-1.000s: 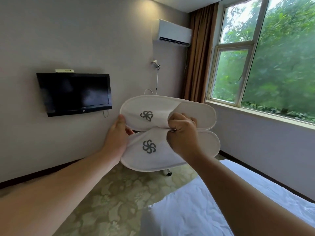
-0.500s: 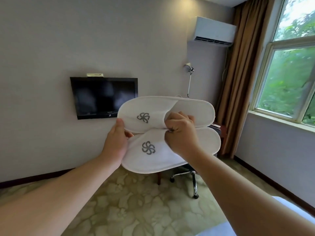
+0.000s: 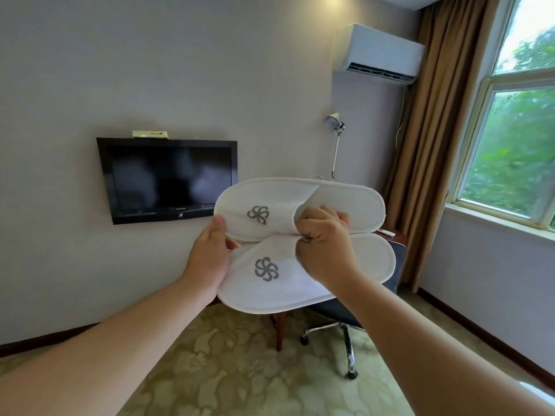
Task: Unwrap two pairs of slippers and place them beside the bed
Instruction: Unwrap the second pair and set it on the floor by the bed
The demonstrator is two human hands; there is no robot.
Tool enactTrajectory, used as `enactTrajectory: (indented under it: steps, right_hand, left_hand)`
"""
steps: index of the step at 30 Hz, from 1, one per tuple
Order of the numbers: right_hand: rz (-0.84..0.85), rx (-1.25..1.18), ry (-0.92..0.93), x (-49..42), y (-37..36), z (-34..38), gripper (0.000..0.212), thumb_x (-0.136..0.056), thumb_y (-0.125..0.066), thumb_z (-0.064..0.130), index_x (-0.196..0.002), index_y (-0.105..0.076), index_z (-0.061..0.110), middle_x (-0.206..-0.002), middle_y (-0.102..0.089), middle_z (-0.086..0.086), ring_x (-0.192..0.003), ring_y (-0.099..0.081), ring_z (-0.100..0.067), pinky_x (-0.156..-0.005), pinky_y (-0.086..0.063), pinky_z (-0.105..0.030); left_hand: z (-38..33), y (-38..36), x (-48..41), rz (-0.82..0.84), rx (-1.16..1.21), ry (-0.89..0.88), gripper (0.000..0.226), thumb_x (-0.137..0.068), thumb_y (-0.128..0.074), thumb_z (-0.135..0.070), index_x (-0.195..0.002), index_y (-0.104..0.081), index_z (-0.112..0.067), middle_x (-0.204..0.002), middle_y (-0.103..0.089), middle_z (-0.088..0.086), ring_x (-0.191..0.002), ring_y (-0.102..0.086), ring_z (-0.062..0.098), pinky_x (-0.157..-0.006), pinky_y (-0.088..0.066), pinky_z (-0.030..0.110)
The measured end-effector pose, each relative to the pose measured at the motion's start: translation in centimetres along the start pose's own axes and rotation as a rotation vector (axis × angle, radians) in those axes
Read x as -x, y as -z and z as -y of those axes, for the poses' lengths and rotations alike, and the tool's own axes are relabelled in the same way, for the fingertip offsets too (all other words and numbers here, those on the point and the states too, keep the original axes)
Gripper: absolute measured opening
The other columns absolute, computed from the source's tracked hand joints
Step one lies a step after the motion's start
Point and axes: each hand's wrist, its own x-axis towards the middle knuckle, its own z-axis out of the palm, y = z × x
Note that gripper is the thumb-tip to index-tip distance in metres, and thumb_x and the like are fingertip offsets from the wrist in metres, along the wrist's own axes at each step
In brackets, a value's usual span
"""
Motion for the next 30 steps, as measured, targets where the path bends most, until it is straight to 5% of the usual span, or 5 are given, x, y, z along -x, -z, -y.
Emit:
enactTrajectory:
  steps: [8,15,24,30]
  right_hand:
    - [-0.067,0.098,-0.097,-4.2,-6.0,-5.2,0.012,-0.058,-0.056,-0.001,-0.054,-0.060,0.009,-0.063,-0.050,0.013,-0.067,-0.042,-0.018,-0.075,-0.028,-0.032]
    - [-0.083,0.191,-0.136,-5.9,-6.4,-10.6,0.023,-0.060,-0.059,0.000,-0.055,-0.059,0.022,-0.066,-0.043,0.023,-0.067,-0.044,-0.015,-0.077,-0.026,-0.026]
    - [-0.165,0.364,-0.212,-6.9,-5.2,-22.5,0.019,-0.058,-0.061,-0.001,-0.051,-0.057,0.017,-0.063,-0.048,0.015,-0.065,-0.046,-0.014,-0.079,-0.027,-0.023]
    - [-0.192,0.421,-0.215,-9.1,-3.0,-30.6,0.021,-0.056,-0.066,-0.004,-0.052,-0.059,0.016,-0.064,-0.051,0.014,-0.066,-0.047,-0.012,-0.082,-0.024,-0.016]
  left_hand:
    - [2.1,-3.7,-12.2,0.194,0.053,0.055,0.060,-0.098,-0.029,-0.064,-0.089,-0.060,-0.013,-0.065,-0.067,-0.001,-0.055,-0.069,0.015,-0.043,-0.051,0.023]
    - [2.9,-9.9,-16.9,0.376,0.065,0.077,0.055,-0.096,-0.027,-0.067,-0.101,-0.060,-0.023,-0.095,-0.066,0.013,-0.086,-0.070,0.030,-0.076,-0.061,0.048]
    - [3.4,-22.9,-22.6,0.481,0.137,0.075,0.057,-0.099,-0.028,-0.063,-0.104,-0.060,-0.015,-0.091,-0.061,0.014,-0.079,-0.064,0.029,-0.058,-0.051,0.036]
    - [2.3,-31.5,-26.2,0.513,0.133,0.039,0.060,-0.097,-0.029,-0.066,-0.091,-0.062,-0.016,-0.090,-0.067,0.015,-0.090,-0.067,0.035,-0.086,-0.054,0.055]
